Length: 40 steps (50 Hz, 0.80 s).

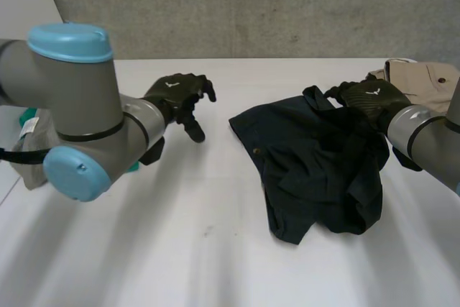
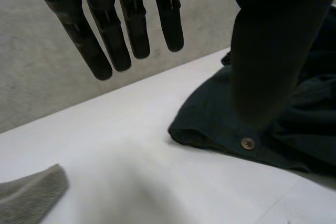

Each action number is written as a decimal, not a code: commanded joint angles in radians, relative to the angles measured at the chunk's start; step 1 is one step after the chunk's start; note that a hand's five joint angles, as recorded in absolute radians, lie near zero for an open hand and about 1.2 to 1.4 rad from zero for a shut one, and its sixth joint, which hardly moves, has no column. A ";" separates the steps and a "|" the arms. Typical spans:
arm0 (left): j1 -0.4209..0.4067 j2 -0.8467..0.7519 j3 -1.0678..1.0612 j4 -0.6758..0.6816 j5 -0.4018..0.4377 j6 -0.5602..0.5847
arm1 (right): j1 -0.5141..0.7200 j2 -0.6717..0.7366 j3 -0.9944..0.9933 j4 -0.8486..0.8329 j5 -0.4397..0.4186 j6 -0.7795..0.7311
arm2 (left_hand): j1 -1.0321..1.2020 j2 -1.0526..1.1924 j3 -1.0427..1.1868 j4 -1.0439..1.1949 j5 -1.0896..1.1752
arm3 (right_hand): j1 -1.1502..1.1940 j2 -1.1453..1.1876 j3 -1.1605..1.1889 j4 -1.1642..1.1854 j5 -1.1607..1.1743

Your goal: Fold the laundry.

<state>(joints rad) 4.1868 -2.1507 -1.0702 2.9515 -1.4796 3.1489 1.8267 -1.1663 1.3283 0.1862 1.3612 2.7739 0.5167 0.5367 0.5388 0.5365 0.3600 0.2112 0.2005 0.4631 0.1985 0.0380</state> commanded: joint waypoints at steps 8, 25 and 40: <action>-0.154 -0.385 0.485 -0.182 0.076 0.157 | -0.067 -0.023 0.046 0.004 -0.020 -0.036 | -0.280 -0.300 -0.302 -0.300 -0.298 | -0.037 -0.026 -0.289 -0.024 -0.038; -0.286 -0.798 1.162 -0.428 -0.018 0.454 | -0.142 -0.119 0.166 -0.053 -0.094 -0.108 | -0.054 -0.074 -0.076 -0.074 -0.072 | -0.037 -0.026 -0.289 -0.024 -0.038; -0.337 -0.821 1.194 -0.411 -0.065 0.537 | -0.171 -0.138 0.180 -0.062 -0.122 -0.138 | 0.650 0.630 0.628 0.630 0.632 | -0.037 -0.026 -0.289 -0.024 -0.038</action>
<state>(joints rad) 3.8587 -2.9703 0.1313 2.5282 -1.5122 3.6581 1.6572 -1.3031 1.5088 0.1248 1.2400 2.6360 0.8184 0.8260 0.8244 0.8278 0.6478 0.2112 0.2005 0.4631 0.1985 0.0381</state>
